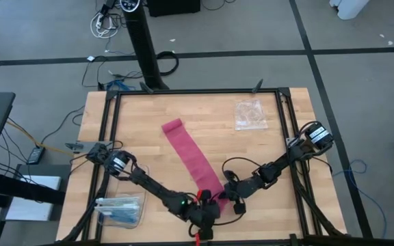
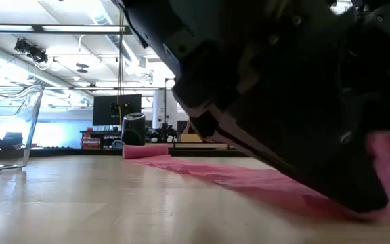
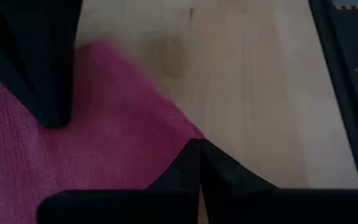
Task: Roll bandage
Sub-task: Roll the pink bandage
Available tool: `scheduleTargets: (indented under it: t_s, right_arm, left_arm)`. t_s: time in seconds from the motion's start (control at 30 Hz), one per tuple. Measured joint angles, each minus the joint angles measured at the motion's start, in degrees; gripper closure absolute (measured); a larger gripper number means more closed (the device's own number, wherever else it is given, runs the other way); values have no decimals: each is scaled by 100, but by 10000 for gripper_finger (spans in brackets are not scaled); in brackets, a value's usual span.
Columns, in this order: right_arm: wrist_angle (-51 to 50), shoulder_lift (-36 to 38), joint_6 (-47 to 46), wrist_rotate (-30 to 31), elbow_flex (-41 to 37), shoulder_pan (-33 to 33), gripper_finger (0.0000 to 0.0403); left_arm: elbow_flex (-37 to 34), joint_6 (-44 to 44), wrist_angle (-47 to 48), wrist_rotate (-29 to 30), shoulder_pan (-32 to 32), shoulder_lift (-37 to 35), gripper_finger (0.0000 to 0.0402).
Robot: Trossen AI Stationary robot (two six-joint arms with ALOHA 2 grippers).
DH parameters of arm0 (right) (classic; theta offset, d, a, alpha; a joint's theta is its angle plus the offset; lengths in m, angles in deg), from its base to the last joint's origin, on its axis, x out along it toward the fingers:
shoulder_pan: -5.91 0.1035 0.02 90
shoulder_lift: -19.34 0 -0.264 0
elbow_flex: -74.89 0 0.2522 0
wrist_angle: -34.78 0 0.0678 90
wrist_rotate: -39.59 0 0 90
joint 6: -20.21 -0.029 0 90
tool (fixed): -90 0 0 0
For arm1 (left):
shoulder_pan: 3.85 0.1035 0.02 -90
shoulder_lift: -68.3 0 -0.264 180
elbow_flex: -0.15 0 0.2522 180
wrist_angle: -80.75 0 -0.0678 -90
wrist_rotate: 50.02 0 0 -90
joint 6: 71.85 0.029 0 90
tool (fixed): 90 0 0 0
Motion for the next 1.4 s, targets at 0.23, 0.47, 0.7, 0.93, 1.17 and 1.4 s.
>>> scheduleTargets:
  t_s: [0.23,0.47,0.7,0.93,1.17,1.4]
  right_arm:
    - [-18,-2,-4,-13,0,-17,403]
    - [-37,-2,-4,-6,0,-20,403]
    - [-50,-4,-4,20,-4,-20,403]
    - [-55,-7,-4,16,-4,-12,403]
    - [-52,-9,-4,31,-4,11,403]
    - [-45,-9,2,17,-7,11,403]
  left_arm:
    - [2,-123,-127,100,-76,-1,390]
    - [2,-134,-241,122,-122,-1,390]
    - [276,247,-315,778,-264,-203,390]
    - [280,-404,650,417,-61,-116,382]
    - [293,-324,567,111,34,-125,323]
    - [297,5,379,-166,64,66,285]
